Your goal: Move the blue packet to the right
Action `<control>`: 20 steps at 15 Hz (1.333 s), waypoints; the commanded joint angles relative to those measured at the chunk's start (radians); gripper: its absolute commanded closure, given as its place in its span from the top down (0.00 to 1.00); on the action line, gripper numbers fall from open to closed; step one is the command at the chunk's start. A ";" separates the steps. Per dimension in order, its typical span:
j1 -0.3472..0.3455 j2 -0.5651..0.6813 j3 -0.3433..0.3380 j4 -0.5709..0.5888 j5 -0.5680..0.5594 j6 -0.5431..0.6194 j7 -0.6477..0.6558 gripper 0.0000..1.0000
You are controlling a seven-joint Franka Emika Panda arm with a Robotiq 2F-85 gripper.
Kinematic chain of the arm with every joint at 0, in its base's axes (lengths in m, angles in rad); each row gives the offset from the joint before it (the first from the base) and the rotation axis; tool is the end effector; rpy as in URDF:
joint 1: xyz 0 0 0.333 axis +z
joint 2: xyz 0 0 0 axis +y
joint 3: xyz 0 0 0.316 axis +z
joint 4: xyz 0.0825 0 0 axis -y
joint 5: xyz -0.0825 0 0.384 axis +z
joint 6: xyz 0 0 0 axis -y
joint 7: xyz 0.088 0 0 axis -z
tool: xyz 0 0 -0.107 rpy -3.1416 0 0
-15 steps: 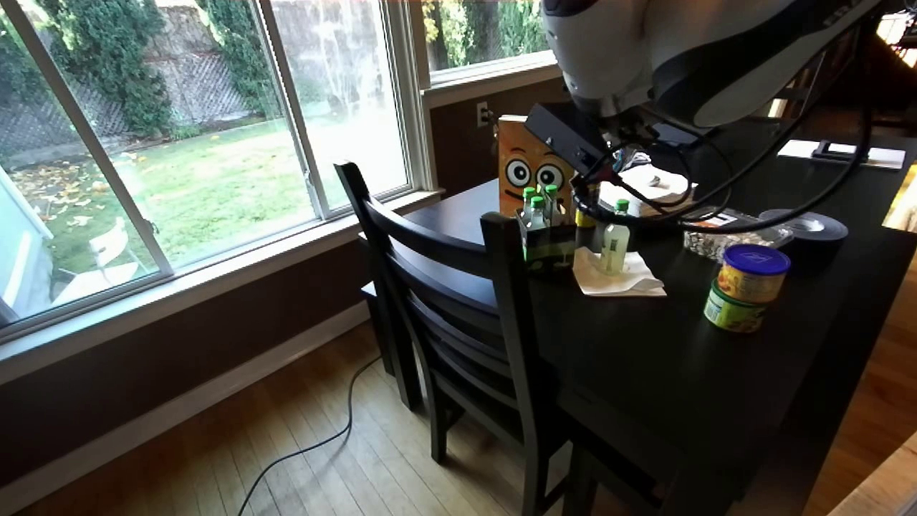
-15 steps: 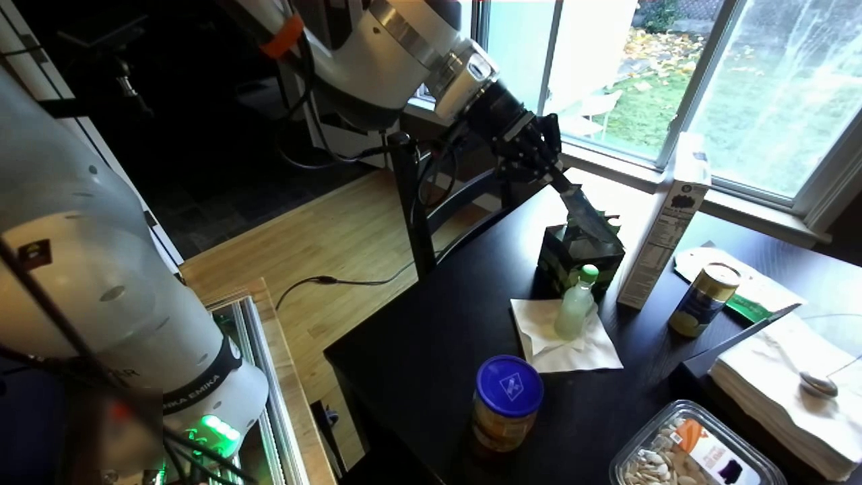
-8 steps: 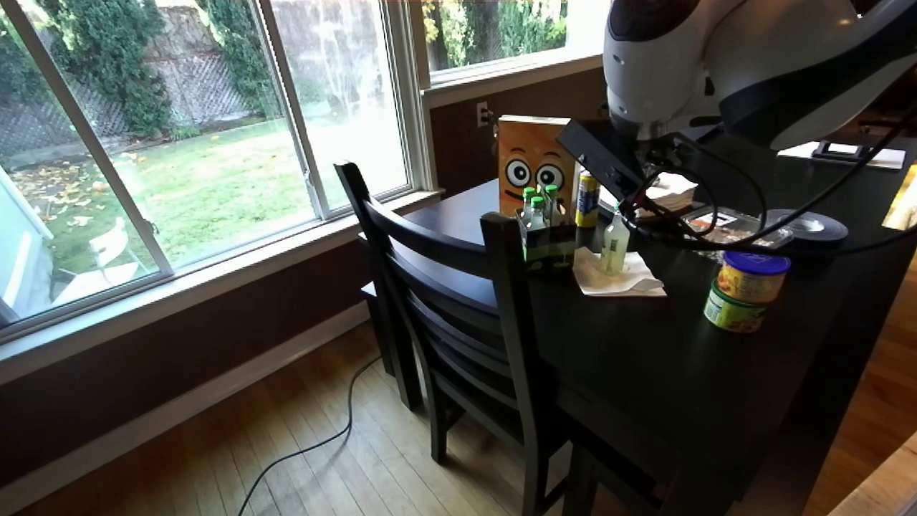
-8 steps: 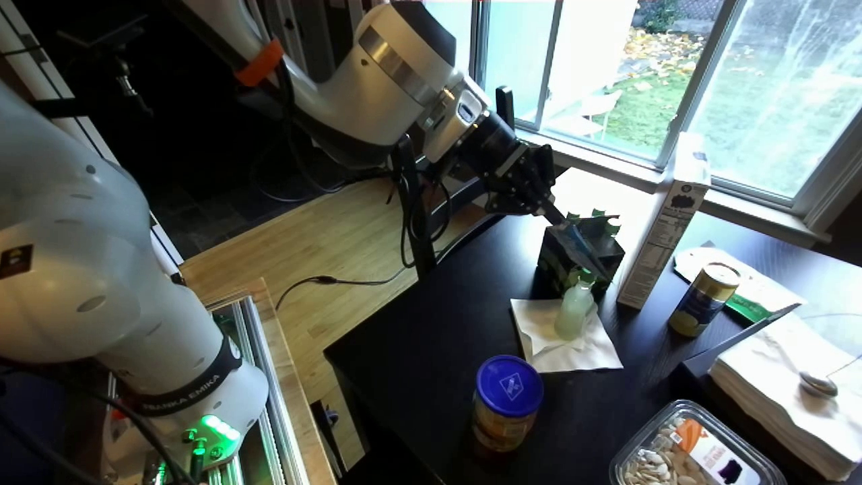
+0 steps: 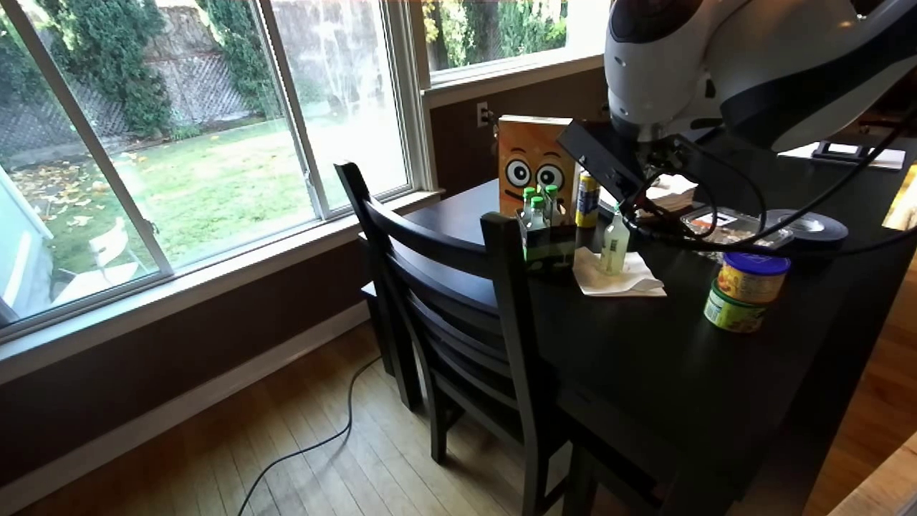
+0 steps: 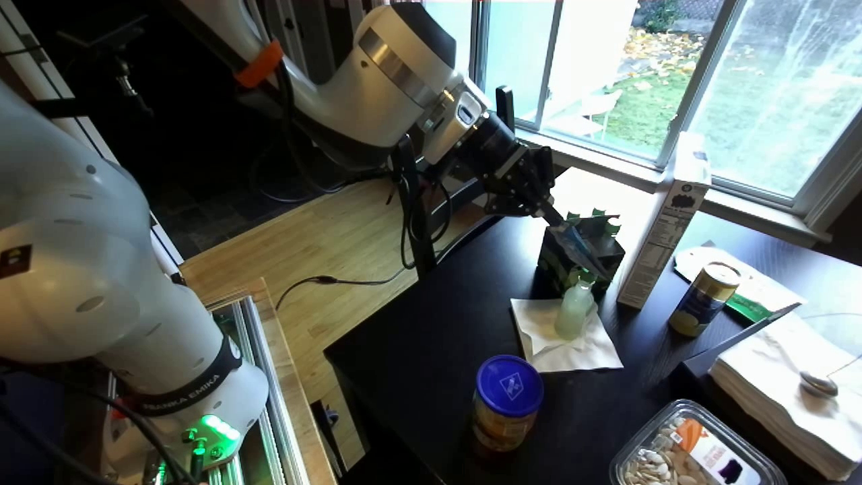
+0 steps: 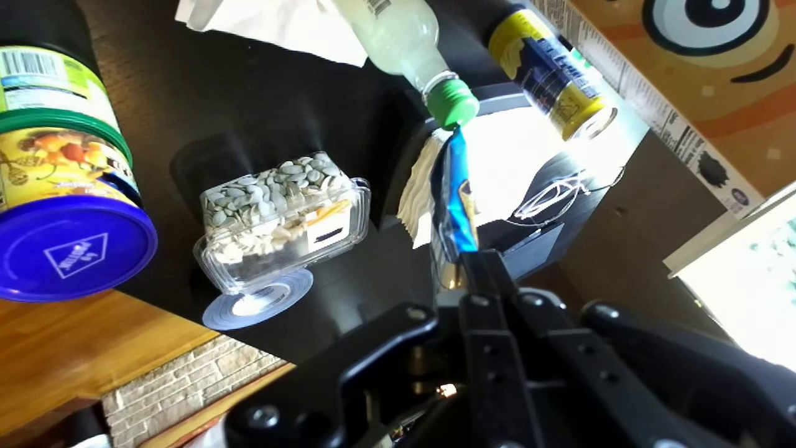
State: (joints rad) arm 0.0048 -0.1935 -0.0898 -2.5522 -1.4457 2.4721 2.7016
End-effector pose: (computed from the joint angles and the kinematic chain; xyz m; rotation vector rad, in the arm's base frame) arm 0.4461 -0.0349 0.3467 1.8690 -1.9679 1.2958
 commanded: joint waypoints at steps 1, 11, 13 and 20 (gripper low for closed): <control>-0.027 0.003 -0.002 -0.003 0.004 0.018 0.014 0.00; -0.071 0.010 -0.035 -0.021 -0.004 0.067 0.039 0.00; -0.075 0.017 -0.038 -0.025 -0.007 0.089 0.048 0.00; -0.087 0.043 -0.057 -0.041 -0.014 0.136 0.064 0.00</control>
State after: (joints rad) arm -0.0716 -0.1628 -0.1316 -2.5837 -1.4441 2.5626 2.7119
